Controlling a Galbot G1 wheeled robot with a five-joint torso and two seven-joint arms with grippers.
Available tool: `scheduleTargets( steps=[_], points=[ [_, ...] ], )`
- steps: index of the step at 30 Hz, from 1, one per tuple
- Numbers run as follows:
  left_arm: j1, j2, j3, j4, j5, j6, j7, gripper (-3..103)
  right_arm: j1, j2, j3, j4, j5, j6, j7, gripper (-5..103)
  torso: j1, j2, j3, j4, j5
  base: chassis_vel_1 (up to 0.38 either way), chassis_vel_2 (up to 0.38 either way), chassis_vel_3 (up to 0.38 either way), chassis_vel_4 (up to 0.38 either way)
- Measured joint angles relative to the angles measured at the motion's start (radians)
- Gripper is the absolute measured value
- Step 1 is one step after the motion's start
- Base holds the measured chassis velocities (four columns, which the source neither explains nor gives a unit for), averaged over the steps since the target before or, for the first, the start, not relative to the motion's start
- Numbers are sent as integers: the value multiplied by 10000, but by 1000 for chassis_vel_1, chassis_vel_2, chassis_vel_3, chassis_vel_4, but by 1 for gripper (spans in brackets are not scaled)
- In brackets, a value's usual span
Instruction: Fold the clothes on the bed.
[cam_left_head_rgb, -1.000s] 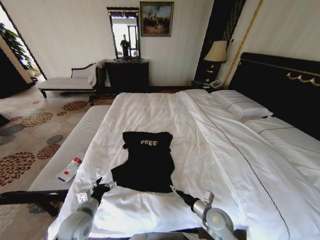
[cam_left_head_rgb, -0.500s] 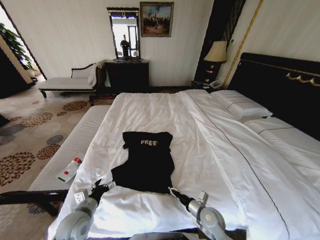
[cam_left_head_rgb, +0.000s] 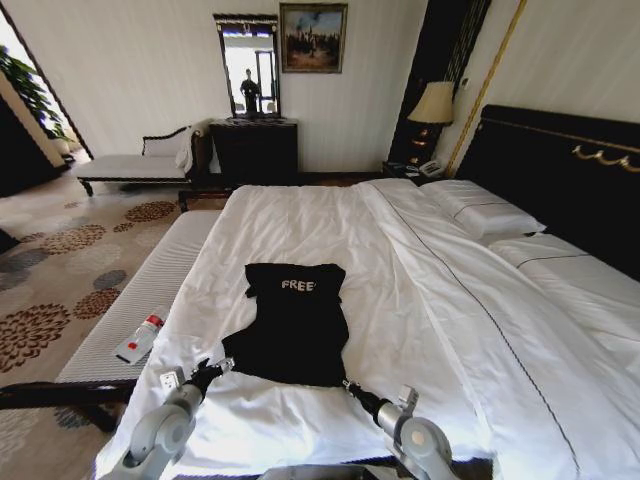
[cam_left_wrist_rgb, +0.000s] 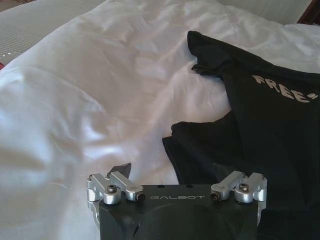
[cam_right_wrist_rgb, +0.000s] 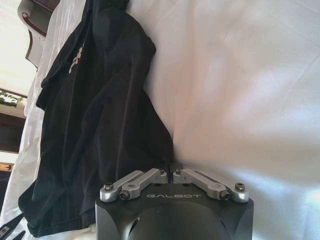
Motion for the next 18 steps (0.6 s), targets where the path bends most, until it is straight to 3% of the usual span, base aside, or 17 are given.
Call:
scheduleTargets(
  steps=[4, 5, 7, 11, 18],
  points=[
    [-149, -25, -26, 409, -110, -269, 303, 91, -2, 40, 24, -31, -23, 1, 23, 1, 0, 0, 0, 0, 0, 0, 0, 0, 0],
    [-229, -26, -31, 593, -235, -336, 496, 81, -6, 59, 48, -32, -24, -3, 49, 1, 0, -1, 1, 0, 0, 0, 0, 0, 0],
    [-287, -23, -29, 721, -269, -350, 594, 81, -11, 64, 62, -32, -24, -9, 59, 1, 0, 0, 0, 0, 0, 0, 0, 0, 0],
    [-663, 41, 187, 1110, -169, -361, 717, 61, 1, 91, 94, -63, -52, -32, 109, 1, 0, 0, 0, 0, 0, 0, 0, 0, 0],
    [-1252, 113, 796, 1277, -120, -348, 702, 60, 15, 134, 99, -81, -147, -34, 126, 1, 0, 0, 0, 0, 1, 0, 0, 0, 0]
  ],
)
